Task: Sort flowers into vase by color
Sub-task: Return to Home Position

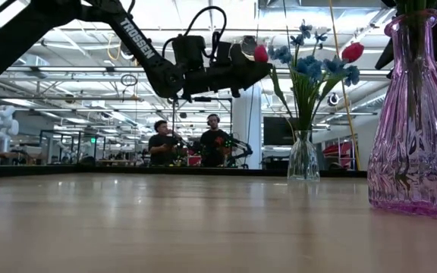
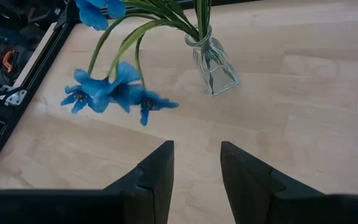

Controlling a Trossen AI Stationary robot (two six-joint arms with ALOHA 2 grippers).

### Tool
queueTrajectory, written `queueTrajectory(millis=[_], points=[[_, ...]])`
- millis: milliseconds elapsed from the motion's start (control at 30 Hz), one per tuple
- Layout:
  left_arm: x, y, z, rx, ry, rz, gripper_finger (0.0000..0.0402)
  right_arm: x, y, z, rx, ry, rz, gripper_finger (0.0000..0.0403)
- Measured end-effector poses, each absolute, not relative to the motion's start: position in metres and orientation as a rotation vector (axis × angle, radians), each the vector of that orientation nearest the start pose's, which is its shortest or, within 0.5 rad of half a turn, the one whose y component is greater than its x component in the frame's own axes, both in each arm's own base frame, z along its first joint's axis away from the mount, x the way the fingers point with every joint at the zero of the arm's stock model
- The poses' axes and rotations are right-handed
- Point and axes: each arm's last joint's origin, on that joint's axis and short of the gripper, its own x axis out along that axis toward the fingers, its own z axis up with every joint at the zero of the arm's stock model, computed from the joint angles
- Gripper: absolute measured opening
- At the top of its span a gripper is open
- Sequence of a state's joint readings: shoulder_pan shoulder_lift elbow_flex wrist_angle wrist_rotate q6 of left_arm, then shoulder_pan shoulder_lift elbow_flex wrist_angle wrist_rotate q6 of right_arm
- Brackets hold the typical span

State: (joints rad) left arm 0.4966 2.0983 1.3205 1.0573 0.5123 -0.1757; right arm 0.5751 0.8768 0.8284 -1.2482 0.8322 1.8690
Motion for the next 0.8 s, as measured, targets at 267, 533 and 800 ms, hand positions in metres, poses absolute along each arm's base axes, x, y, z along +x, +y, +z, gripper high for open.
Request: queueTrajectory(millis=[267, 533, 800], points=[[0.400, 0.221, 0.224, -0.087, -0.110, -0.164, 0.0161, 0.114, 0.049, 0.271, 0.873, 0.412, -0.929, 0.0123], [0.371, 0.246, 0.233, -0.212, 0.057, -0.195, 0.0164, 0.115, 0.049, 0.271, 0.858, 0.414, -0.926, 0.0123], [0.322, 0.265, 0.242, -0.365, 0.313, -0.045, 0.0164, 0.113, 0.050, 0.268, 0.774, 0.580, -0.875, 0.0123]])
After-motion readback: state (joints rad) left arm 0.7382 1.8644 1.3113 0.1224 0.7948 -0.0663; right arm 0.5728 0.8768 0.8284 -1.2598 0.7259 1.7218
